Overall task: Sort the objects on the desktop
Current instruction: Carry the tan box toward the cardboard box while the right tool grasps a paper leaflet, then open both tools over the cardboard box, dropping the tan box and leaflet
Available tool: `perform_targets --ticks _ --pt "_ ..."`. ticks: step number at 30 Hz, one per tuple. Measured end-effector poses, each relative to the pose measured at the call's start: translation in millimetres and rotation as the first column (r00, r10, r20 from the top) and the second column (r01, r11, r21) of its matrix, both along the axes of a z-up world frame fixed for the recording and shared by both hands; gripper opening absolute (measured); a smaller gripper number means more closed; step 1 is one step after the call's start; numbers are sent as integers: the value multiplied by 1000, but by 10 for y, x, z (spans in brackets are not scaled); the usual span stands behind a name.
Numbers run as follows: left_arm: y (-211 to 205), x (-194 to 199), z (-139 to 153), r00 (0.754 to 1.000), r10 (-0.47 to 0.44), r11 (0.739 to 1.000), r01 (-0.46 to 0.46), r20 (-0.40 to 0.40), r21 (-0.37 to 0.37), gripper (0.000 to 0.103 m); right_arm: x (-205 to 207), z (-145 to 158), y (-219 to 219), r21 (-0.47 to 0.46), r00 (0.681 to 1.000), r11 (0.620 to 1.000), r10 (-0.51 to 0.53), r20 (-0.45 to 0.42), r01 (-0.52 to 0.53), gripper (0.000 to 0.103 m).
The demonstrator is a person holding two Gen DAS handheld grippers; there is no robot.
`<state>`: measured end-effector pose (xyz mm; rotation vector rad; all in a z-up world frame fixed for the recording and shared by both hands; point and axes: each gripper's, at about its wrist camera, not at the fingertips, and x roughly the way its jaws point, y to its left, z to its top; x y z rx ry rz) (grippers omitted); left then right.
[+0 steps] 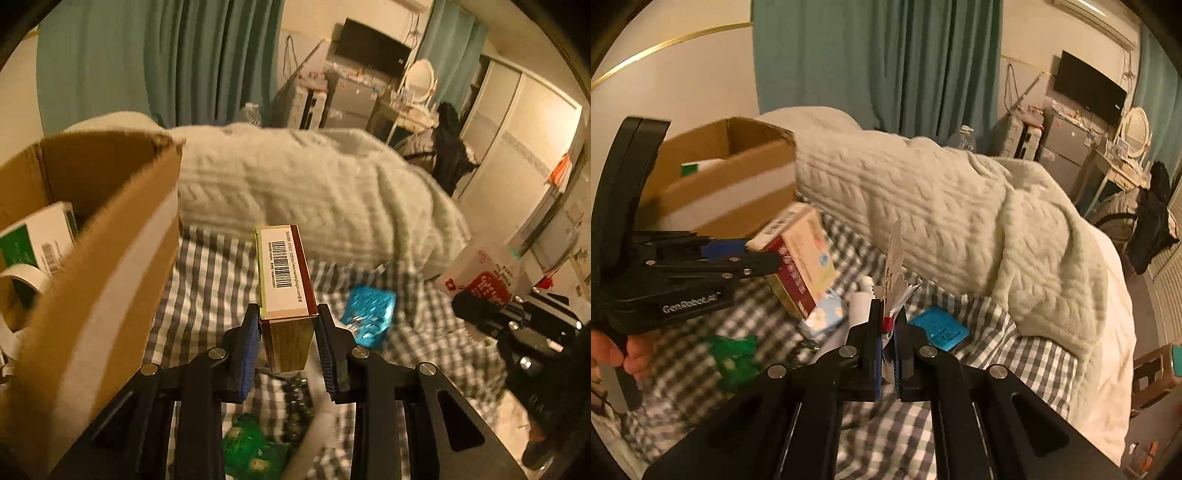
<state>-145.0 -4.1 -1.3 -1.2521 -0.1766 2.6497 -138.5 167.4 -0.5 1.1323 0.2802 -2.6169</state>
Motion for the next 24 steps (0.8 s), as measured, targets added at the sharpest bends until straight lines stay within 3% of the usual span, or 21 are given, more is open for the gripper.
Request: perform_targets --ticks 6,9,11,15,21,22,24 --pt "-278 241 663 992 45 997 -37 -116 73 29 230 555 -348 -13 996 999 46 -83 -47 4" --pt "-599 409 1058 978 112 989 -94 -177 111 29 361 893 -669 -36 987 993 105 -125 -110 4" --pt "-825 517 1279 961 171 984 -155 -218 92 29 381 1039 -942 -59 980 984 159 -124 -167 4" --pt "-1134 599 1438 938 235 969 -246 -255 -10 29 382 1153 -1516 -77 963 965 242 -119 -252 4" --pt "-1712 529 1308 912 341 929 -364 -227 -67 30 38 857 -2253 -170 947 933 320 -15 -318 6" --pt "-1792 522 1263 909 353 924 -376 -221 -71 30 -21 787 -2324 -174 952 937 307 -5 -303 9" --pt "-1875 487 1208 906 369 916 -392 -207 -87 32 -82 694 -2363 -172 956 943 292 23 -284 45"
